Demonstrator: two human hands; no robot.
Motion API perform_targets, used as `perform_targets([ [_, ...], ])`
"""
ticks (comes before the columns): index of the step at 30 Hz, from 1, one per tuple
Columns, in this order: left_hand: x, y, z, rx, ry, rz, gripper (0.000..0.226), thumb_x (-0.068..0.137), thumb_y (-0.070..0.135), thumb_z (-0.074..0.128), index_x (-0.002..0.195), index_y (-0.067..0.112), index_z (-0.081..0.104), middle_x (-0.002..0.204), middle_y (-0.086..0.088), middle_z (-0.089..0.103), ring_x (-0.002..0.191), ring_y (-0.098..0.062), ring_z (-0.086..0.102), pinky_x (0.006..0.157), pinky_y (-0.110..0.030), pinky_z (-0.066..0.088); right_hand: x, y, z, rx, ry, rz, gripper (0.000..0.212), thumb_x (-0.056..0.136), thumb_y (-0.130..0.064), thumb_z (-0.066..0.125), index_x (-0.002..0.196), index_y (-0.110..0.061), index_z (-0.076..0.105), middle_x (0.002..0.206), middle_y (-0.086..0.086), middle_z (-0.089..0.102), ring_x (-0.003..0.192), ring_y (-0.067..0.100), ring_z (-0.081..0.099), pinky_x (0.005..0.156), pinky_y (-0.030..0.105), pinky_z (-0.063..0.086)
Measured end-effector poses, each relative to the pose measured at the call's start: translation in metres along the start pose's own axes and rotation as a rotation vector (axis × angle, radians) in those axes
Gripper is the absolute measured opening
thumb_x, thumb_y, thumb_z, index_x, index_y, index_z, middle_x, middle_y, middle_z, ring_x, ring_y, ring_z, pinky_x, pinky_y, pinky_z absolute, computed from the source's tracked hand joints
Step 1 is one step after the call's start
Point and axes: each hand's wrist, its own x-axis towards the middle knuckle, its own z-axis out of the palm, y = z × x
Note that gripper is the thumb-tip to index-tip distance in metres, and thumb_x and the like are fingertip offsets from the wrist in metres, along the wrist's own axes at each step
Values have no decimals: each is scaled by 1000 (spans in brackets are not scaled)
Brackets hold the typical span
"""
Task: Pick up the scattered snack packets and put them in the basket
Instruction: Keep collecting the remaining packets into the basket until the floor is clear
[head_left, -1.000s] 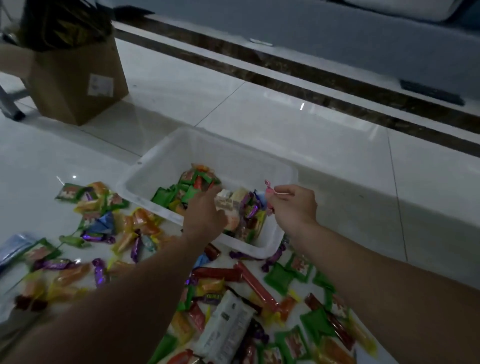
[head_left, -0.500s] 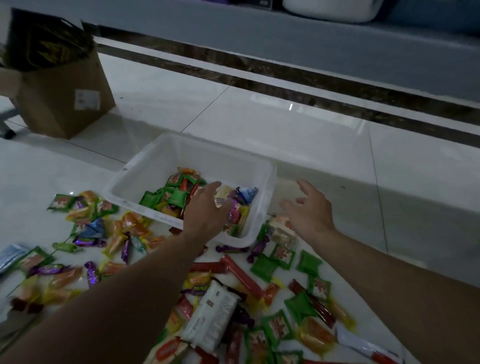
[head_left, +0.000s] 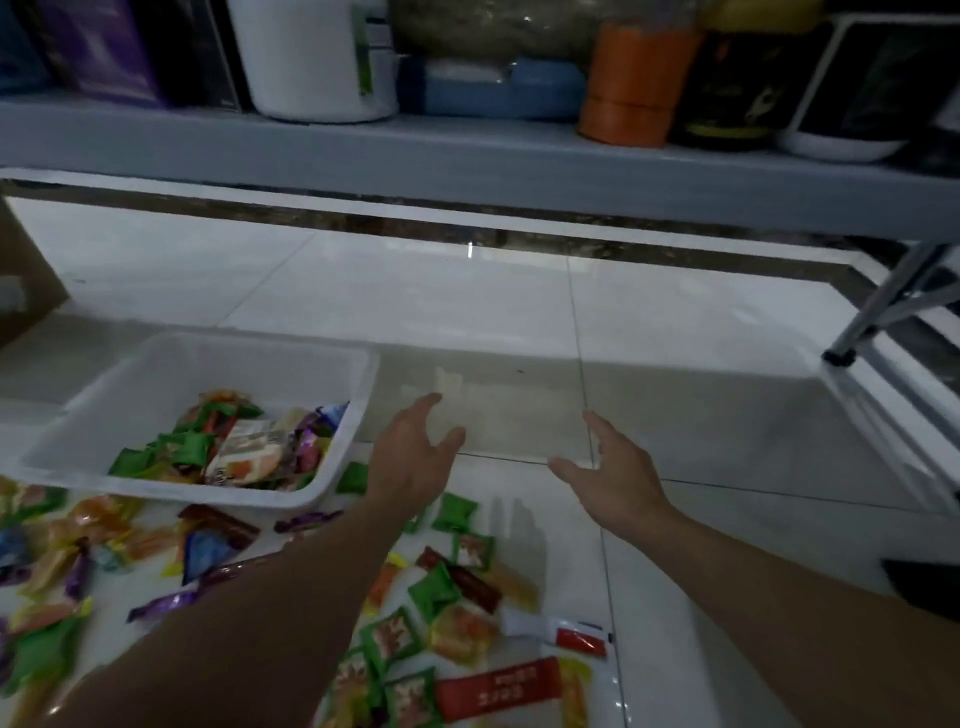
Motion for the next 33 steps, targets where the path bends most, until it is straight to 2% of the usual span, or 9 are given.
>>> perform_targets([
  [5,-13,35,48,-4,-38,-12,52,88,41,62,136,26,47,132,-6,56,119,-24,53,102,-38,42,-1,34,-25,75,6,49,80,82,-42,71,149,-25,31,152,6,36,133,23,43,106,40,41],
  [9,-17,53,65,-36,-15,-75,50,89,43,60,135,26,48,132,-5,56,118,-24,54,104,-40,41,-5,57,-34,149,10,70,77,85,-41,69,149,-22,31,151,4,36,135,22,40,111,35,35],
  [13,-31,53,87,-125,-2,-138,47,89,41,61,132,26,50,132,-7,55,112,-23,54,98,-37,44,-9,78,-35,219,11,139,77,84,-42,69,149,-23,32,151,5,37,134,22,40,110,33,35],
  [18,-55,31,108,-98,-44,-166,50,89,41,61,135,25,49,133,-6,54,119,-24,51,102,-42,42,-7,96,-38,188,13,170,74,85,-38,69,147,-20,35,148,6,41,132,23,44,106,30,37],
  [23,-56,20,118,-45,-90,-160,52,89,40,61,136,24,48,134,-8,54,121,-24,52,102,-37,41,1,107,-30,85,-16,188,72,85,-36,69,147,-21,35,148,7,41,130,24,44,106,32,39],
  [26,-50,13,125,-31,-117,-149,51,89,39,62,136,23,48,134,-9,54,122,-25,50,103,-41,41,13,112,-22,31,-42,191,72,85,-33,70,147,-20,36,148,8,41,130,25,45,103,30,39],
  [29,-43,3,134,-36,-134,-172,52,88,42,61,136,26,47,134,-9,53,122,-26,49,102,-44,42,29,117,-13,-15,-82,172,73,86,-32,69,148,-19,33,151,7,36,134,25,40,102,27,35],
  [33,-38,-7,146,18,-166,-160,52,89,42,61,136,27,47,133,-8,54,120,-25,51,100,-43,45,58,126,3,-117,-191,103,80,89,-35,65,153,-21,19,160,5,13,146,25,19,116,35,24],
])
